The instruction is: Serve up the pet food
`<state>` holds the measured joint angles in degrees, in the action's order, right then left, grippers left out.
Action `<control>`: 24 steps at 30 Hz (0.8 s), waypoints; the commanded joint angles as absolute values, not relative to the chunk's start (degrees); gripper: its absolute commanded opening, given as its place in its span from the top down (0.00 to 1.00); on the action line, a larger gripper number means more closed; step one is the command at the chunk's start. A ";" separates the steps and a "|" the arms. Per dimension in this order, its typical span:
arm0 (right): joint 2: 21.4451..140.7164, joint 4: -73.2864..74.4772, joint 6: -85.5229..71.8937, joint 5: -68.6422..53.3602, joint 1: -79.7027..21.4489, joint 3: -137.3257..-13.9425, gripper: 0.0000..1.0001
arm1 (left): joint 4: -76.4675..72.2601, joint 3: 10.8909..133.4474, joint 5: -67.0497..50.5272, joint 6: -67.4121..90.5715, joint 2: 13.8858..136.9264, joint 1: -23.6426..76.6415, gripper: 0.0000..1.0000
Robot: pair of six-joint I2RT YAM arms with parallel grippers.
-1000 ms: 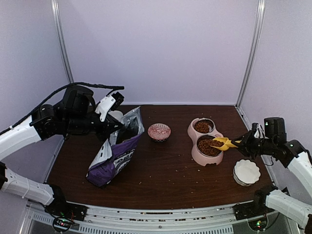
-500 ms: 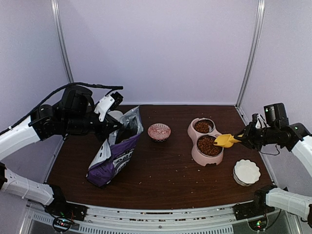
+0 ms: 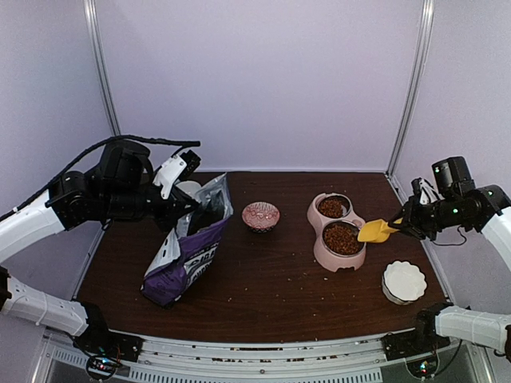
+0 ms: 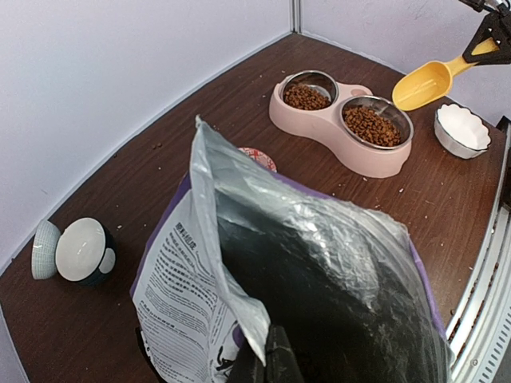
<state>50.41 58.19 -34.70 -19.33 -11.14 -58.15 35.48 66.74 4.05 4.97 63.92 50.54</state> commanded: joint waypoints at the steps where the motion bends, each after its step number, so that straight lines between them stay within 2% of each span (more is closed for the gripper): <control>1: 49.28 53.57 -33.16 -24.99 -12.50 -60.88 0.88 | 33.73 66.36 3.16 4.31 63.06 50.10 1.00; 5: 47.46 43.28 -39.82 -31.62 -17.34 -59.54 0.87 | 33.65 66.41 0.27 3.37 63.78 50.10 1.00; 12: 47.13 19.12 -53.07 -28.87 -38.53 -55.10 0.87 | 33.65 66.53 -5.73 1.15 64.84 50.18 1.00; 18: 54.71 17.62 -50.16 -23.12 -53.42 -62.78 0.87 | 33.46 66.39 -10.46 -0.18 65.75 51.69 1.00; 24: 59.59 18.69 -47.72 -21.40 -59.21 -66.25 0.87 | 33.57 66.34 -10.29 -1.05 66.88 53.95 1.00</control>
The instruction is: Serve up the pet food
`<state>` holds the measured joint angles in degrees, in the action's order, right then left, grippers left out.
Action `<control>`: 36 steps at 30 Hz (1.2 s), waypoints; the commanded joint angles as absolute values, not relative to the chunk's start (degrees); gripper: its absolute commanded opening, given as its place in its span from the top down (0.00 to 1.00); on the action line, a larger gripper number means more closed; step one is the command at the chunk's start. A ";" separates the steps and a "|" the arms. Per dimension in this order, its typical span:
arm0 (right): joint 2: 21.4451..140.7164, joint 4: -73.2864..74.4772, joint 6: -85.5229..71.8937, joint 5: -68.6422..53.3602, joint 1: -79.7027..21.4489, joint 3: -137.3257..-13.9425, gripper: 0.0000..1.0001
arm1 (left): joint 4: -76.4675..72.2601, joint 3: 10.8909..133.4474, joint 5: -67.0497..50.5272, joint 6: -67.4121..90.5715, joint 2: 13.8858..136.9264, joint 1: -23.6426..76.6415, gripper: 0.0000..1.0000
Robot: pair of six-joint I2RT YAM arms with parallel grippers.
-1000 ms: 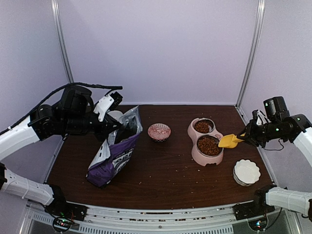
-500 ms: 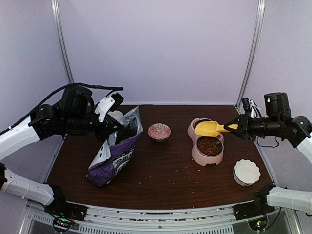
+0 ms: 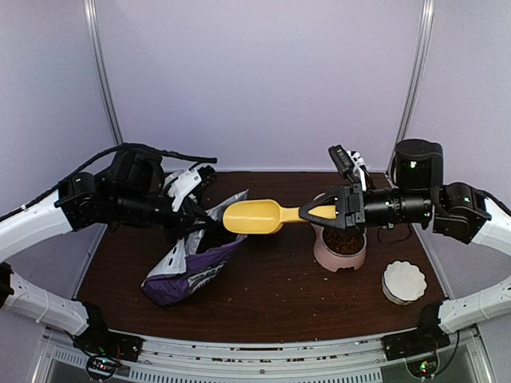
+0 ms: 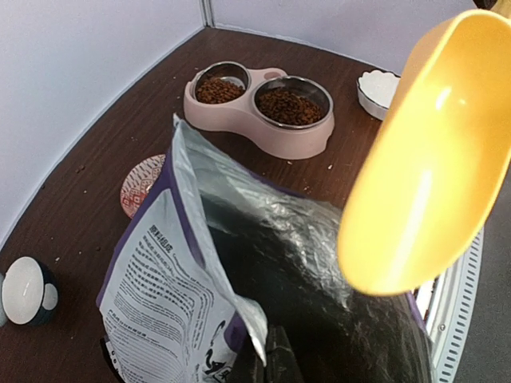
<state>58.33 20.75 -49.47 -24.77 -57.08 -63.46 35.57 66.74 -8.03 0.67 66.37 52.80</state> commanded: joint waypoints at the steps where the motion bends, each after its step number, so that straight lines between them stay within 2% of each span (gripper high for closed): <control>1: 59.95 19.50 -47.27 -20.73 -59.47 -66.34 0.87 | 33.54 66.33 -10.16 -1.01 66.90 54.03 1.00; 7: 62.75 22.08 -46.11 -19.22 -60.49 -66.19 0.87 | 33.52 66.27 -9.46 -1.23 66.55 54.05 1.00; 12: 67.72 30.85 -43.22 -13.69 -61.43 -70.41 0.87 | 33.52 66.10 -11.07 -1.66 66.08 54.05 1.00; 17: 77.71 35.60 -42.23 -8.76 -63.54 -74.85 0.88 | 32.50 66.08 -11.43 -0.42 65.80 54.79 1.00; 24: 94.16 32.04 -42.22 -1.58 -64.70 -79.92 0.89 | 28.07 66.49 -14.05 4.48 68.22 57.27 1.00; 27: 101.11 26.48 -42.08 -3.59 -64.80 -81.76 0.89 | 26.70 66.97 -15.18 5.93 70.25 58.03 1.00; 31: 108.32 19.85 -44.01 -12.43 -64.78 -83.46 0.90 | 23.57 67.13 -18.07 8.68 73.35 58.45 1.00; 36: 109.13 10.81 -47.50 -23.23 -64.30 -80.60 0.90 | 23.12 67.95 -17.55 9.93 76.41 58.45 1.00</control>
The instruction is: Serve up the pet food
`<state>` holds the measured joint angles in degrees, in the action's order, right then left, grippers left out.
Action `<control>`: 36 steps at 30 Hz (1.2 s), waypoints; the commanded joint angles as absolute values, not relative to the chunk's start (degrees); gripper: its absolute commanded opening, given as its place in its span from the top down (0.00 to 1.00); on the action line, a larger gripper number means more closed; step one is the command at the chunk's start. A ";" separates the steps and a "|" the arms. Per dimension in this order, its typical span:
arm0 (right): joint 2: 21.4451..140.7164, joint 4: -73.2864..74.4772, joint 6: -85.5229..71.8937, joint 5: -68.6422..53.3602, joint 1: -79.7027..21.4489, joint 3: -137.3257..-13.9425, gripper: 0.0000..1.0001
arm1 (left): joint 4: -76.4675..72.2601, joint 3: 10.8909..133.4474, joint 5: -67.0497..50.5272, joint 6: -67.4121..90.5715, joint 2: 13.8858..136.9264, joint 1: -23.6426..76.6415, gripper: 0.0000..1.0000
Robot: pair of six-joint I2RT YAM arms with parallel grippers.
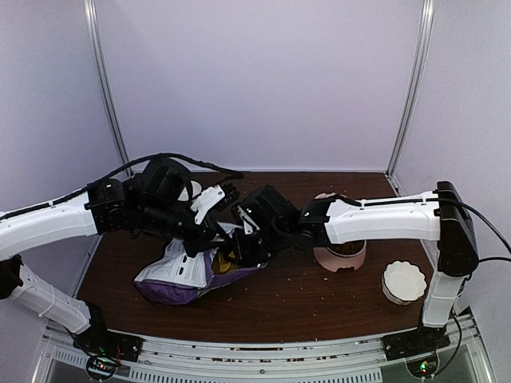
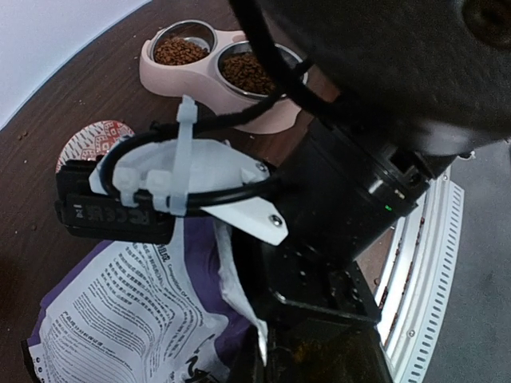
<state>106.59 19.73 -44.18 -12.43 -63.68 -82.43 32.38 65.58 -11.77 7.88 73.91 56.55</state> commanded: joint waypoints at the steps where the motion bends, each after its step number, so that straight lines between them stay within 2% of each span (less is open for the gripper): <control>1: 108.76 8.43 -48.71 -25.56 -63.95 -79.32 0.90 | 23.31 68.16 -17.19 9.89 76.66 58.45 1.00; 5: 106.73 -3.01 -54.92 -34.55 -62.65 -73.69 0.90 | 24.29 69.11 -14.99 9.43 76.87 58.45 1.00; 12: 102.01 -14.74 -62.92 -41.23 -61.43 -67.48 0.90 | 25.87 70.02 -9.13 10.37 76.64 58.36 1.00; 18: 96.31 -21.08 -68.14 -40.71 -60.19 -61.46 0.89 | 26.64 68.82 -2.35 13.02 73.78 57.92 1.00; 36: 78.07 -25.34 -75.46 -33.96 -57.66 -47.10 0.89 | 27.12 65.59 7.63 21.15 66.74 57.66 1.00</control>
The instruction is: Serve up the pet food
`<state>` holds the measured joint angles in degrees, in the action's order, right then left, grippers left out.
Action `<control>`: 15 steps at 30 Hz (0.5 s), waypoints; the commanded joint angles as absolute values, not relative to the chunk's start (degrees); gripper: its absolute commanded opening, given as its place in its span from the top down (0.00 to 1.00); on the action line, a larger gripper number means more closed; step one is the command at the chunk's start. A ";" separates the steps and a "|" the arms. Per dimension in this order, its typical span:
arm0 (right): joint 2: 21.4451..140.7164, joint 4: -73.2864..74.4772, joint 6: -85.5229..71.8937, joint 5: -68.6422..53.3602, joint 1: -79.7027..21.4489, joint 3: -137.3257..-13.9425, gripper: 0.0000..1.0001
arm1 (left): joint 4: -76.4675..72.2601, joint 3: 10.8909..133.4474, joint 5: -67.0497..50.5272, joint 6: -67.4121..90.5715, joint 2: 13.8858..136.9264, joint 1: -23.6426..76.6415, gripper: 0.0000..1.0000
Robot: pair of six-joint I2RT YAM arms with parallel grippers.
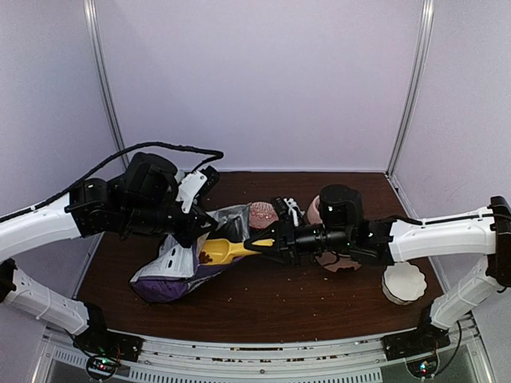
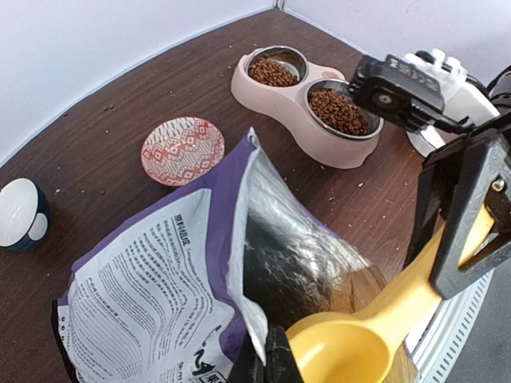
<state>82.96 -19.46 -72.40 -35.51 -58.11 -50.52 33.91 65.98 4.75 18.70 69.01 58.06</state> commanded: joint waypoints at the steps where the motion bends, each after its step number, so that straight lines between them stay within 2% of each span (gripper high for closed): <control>1: 76.92 -26.13 -76.13 -33.55 -57.35 -45.89 0.89 | 26.81 65.27 7.95 21.65 66.41 57.66 1.00; 15: 68.43 -29.97 -79.42 -31.75 -55.51 -39.22 0.89 | 25.47 64.31 11.25 24.89 63.93 57.57 1.00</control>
